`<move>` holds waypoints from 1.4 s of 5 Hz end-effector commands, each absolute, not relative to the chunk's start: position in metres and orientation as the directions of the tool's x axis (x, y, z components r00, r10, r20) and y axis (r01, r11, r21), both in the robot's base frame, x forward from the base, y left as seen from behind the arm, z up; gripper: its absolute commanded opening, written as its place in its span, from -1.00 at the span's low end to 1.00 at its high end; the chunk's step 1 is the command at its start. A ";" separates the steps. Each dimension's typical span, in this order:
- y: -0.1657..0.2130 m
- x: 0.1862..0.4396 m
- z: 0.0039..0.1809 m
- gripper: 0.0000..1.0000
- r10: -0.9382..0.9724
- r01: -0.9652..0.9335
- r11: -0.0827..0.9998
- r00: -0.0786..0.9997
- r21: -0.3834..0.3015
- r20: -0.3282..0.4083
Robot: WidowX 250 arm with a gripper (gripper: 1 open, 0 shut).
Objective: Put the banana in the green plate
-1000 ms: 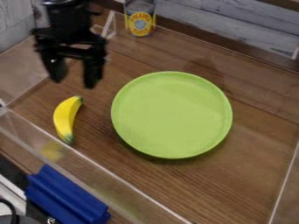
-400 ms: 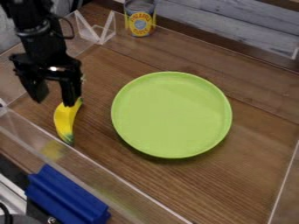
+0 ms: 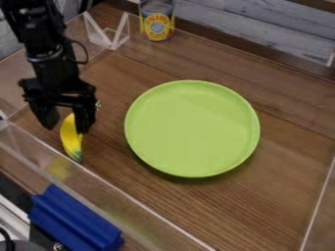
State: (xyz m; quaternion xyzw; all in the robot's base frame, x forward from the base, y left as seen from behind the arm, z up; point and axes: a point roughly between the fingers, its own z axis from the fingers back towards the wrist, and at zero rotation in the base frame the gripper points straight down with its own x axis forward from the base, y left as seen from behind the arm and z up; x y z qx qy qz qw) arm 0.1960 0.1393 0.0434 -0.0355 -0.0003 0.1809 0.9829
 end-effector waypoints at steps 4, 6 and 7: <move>0.154 0.203 0.026 1.00 0.399 -0.399 0.916 0.917 -0.047 -0.007; 0.156 0.206 0.024 1.00 0.415 -0.415 0.909 0.910 -0.034 -0.018; 0.157 0.207 0.024 1.00 0.422 -0.423 0.906 0.906 -0.031 -0.025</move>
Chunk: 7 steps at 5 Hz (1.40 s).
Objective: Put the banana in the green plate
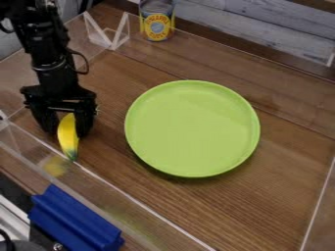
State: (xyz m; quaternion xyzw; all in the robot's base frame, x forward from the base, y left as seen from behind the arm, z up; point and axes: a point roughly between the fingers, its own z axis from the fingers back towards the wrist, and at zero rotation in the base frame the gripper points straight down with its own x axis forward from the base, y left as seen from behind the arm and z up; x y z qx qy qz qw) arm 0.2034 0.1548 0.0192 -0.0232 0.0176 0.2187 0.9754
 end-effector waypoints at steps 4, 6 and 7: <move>0.158 0.209 0.023 -1.00 0.443 -0.445 0.895 0.895 -0.027 -0.052; 0.150 0.211 0.037 -1.00 0.421 -0.422 0.907 0.906 -0.008 -0.051; 0.146 0.212 0.046 -1.00 0.408 -0.408 0.913 0.912 0.003 -0.051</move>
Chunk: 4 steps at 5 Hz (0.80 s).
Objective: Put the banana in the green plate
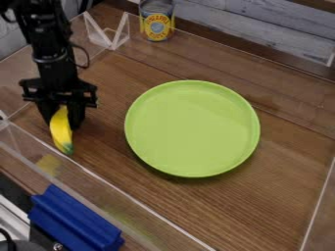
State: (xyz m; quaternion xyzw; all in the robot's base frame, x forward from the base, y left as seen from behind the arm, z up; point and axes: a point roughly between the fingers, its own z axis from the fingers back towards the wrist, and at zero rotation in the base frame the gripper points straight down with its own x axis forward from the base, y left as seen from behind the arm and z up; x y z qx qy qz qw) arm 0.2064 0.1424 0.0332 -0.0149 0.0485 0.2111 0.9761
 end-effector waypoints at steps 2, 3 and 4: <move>0.121 0.221 0.104 -1.00 0.360 -0.360 0.933 0.933 0.022 -0.005; 0.103 0.225 0.137 -1.00 0.321 -0.321 0.947 0.947 0.026 0.014; 0.082 0.230 0.160 -1.00 0.254 -0.255 0.967 0.967 0.025 0.030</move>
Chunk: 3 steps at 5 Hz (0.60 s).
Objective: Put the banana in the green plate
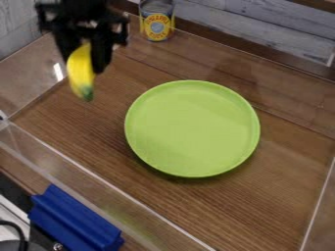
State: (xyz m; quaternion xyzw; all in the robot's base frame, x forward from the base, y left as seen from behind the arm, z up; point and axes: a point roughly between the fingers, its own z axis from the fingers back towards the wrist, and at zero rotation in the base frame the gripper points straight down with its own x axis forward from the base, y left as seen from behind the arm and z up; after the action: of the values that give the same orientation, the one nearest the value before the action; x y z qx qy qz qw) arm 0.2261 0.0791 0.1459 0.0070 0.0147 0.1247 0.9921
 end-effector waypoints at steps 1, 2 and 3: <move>0.056 0.233 0.171 -1.00 0.224 -0.225 0.974 0.974 0.017 0.037; 0.026 0.234 0.173 -1.00 0.187 -0.187 0.982 0.982 0.010 0.043; -0.006 0.234 0.171 -1.00 0.169 -0.170 0.985 0.984 0.009 0.046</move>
State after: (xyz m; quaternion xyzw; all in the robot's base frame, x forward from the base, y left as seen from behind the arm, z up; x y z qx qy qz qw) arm 0.2335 -0.0079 0.1595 0.0071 0.0022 0.0807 0.9967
